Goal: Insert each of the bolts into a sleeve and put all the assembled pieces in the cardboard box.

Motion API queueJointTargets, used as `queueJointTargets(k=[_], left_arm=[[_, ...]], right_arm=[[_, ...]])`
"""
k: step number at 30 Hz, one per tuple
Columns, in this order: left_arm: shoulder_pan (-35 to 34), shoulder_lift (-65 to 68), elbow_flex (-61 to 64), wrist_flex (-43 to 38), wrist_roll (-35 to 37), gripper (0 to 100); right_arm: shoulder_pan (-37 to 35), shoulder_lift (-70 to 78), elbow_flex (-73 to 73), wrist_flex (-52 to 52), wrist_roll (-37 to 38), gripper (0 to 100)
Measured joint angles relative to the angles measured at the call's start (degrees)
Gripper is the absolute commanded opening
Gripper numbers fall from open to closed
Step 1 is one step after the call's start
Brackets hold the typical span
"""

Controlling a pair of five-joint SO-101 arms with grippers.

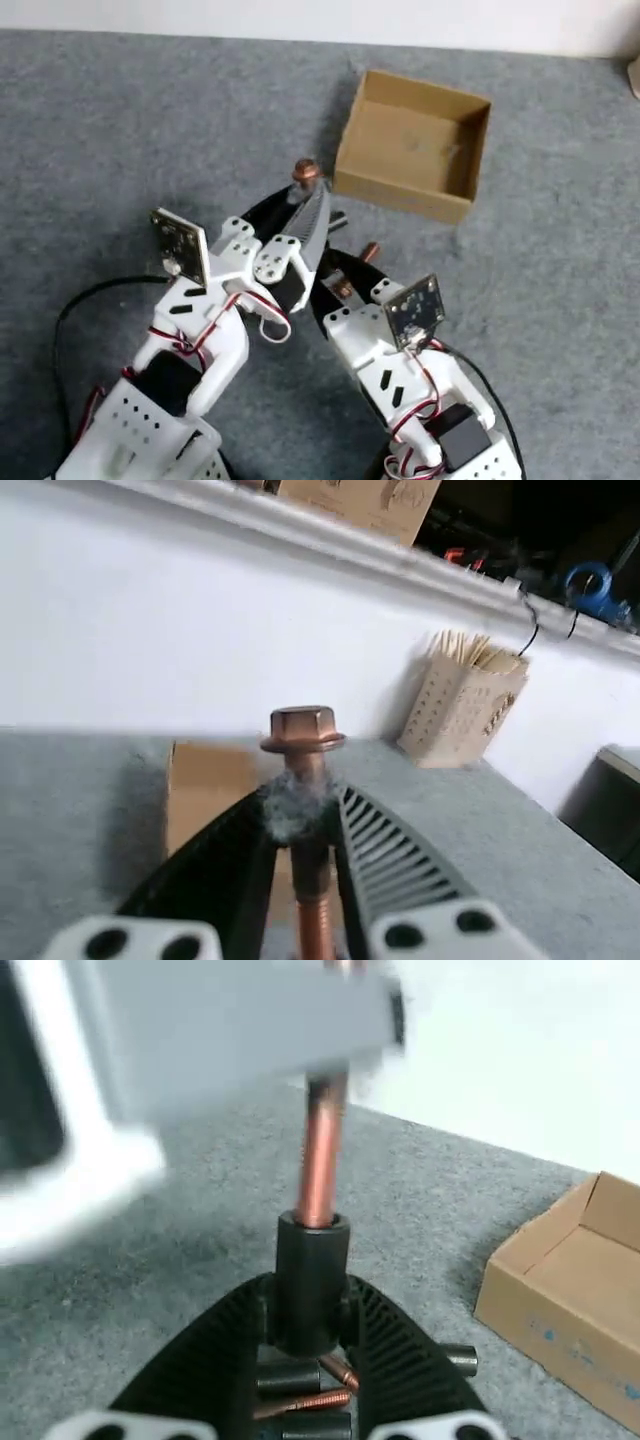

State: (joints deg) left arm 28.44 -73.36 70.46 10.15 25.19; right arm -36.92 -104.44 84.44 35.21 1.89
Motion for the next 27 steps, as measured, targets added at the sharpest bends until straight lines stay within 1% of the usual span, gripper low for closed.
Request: queueJointTargets(k=[12,27], left_arm=[[0.2,0.0,1.1,0.0,0.0,1],[0.4,-0.8,8.0,-0.4,0.2,1]], right_arm=[[0.0,0.0,0.0,0.0,0.0,0.5],[1.3,0.0,0.4,0.0,-0.1,0.5]])
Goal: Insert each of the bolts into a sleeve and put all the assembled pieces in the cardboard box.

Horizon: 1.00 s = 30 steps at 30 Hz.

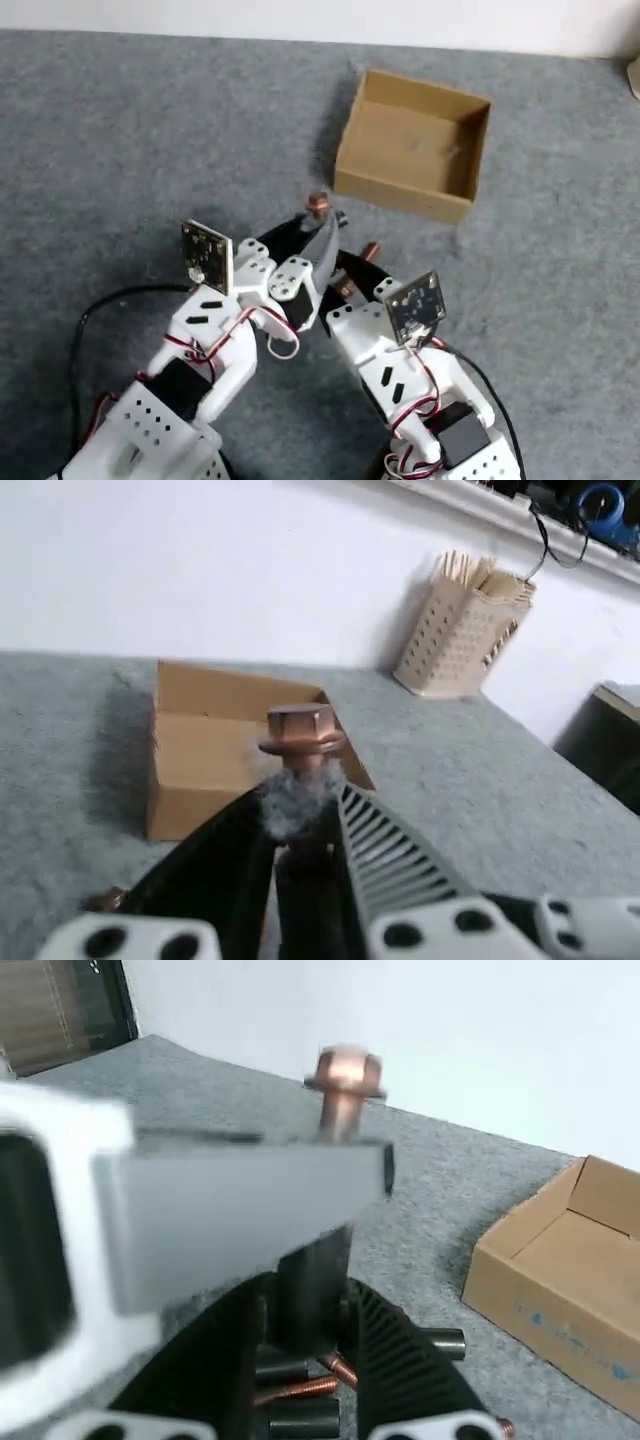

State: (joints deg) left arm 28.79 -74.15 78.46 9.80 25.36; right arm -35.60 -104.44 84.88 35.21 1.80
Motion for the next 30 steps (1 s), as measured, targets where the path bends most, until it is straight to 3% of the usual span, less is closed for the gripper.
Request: queueJointTargets(k=[16,18,24,30], left_arm=[[0.0,-0.5,2.3,-0.4,0.0,1],[0.0,-0.5,2.3,-0.4,0.0,4],[-0.5,-0.6,2.1,1.9,-0.1,25],[-0.3,0.4,1.0,6.5,-0.1,26]], right_arm=[[0.0,0.1,0.1,0.1,0.0,0.5],[0.0,0.1,0.1,0.1,0.0,0.5],[0.7,0.1,0.1,0.2,0.1,0.5],[1.5,0.0,0.0,0.1,0.2,0.5]])
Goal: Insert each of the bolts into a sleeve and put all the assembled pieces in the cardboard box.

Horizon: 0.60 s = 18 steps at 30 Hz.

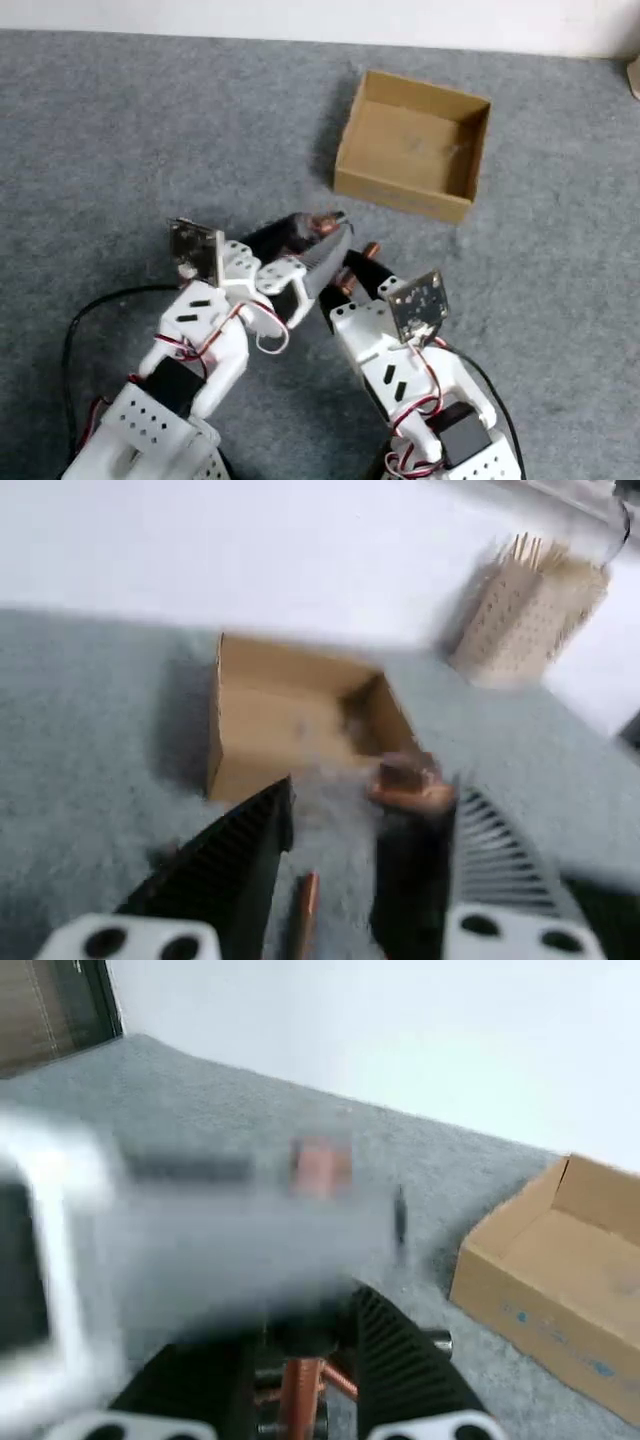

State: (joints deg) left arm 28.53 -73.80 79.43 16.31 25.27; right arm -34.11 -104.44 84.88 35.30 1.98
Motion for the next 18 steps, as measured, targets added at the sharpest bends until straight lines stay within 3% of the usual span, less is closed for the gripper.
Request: queueJointTargets(k=[15,18], left_arm=[[-0.3,-0.1,-7.6,0.4,-0.4,26],[-0.3,-0.1,-8.6,0.4,-0.4,22]], right_arm=[[0.1,0.0,0.0,-0.1,0.0,0.5],[0.1,0.0,0.0,-0.1,0.0,0.5]])
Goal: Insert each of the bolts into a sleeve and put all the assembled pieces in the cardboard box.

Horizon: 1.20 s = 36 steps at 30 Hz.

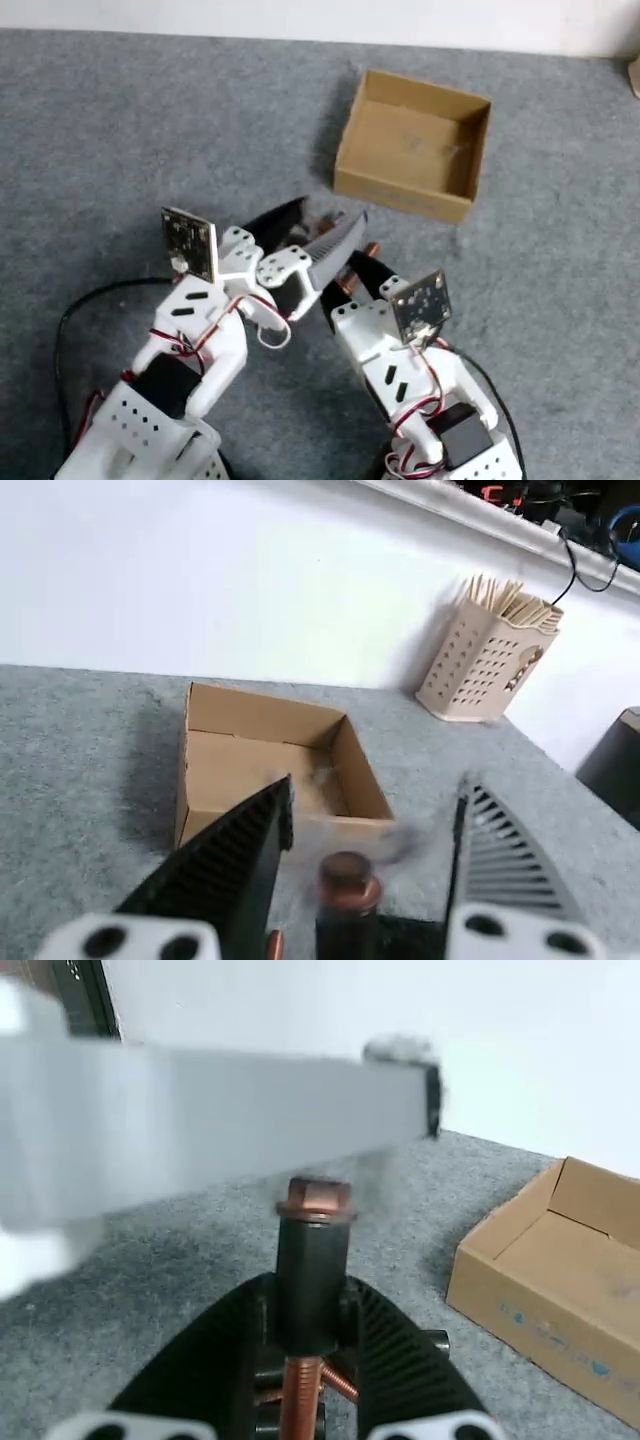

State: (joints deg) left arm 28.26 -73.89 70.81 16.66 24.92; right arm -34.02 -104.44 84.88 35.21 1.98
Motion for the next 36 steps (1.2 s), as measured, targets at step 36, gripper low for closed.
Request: queueJointTargets(k=[36], left_arm=[[-14.0,0.0,11.7,17.9,-17.3,1]], right_arm=[[9.5,1.1,0.0,0.0,0.0,0.5]])
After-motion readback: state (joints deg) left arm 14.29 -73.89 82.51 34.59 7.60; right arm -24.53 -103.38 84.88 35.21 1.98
